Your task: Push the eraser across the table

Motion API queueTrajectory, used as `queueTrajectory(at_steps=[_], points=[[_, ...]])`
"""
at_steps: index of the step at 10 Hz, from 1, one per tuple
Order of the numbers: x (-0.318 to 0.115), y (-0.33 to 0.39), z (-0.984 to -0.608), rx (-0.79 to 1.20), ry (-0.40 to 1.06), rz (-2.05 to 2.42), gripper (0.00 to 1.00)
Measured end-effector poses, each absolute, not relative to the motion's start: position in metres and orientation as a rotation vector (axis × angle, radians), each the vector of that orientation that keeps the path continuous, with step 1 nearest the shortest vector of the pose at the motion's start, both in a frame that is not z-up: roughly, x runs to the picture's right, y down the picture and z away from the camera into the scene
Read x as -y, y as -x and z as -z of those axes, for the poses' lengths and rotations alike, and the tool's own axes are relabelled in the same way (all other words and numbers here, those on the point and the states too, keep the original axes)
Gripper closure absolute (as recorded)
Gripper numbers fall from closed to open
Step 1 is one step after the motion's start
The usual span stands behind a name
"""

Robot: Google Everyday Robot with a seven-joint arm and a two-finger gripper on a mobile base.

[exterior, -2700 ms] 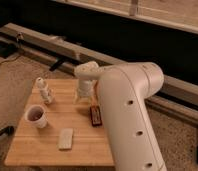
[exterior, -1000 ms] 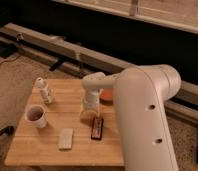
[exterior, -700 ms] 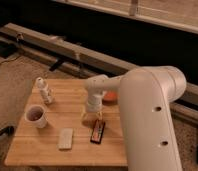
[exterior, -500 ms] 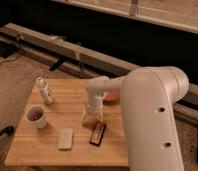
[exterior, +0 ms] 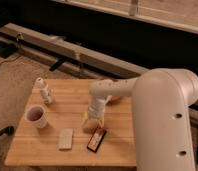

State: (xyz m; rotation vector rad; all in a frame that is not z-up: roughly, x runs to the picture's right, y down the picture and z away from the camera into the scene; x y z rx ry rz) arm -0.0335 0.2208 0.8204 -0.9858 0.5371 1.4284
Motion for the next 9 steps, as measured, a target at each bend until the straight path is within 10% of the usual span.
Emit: queueTrajectory(at_steps=[9], points=[[-0.127,0.034,-0.818,-0.427,0.707,-1.424,0.31]])
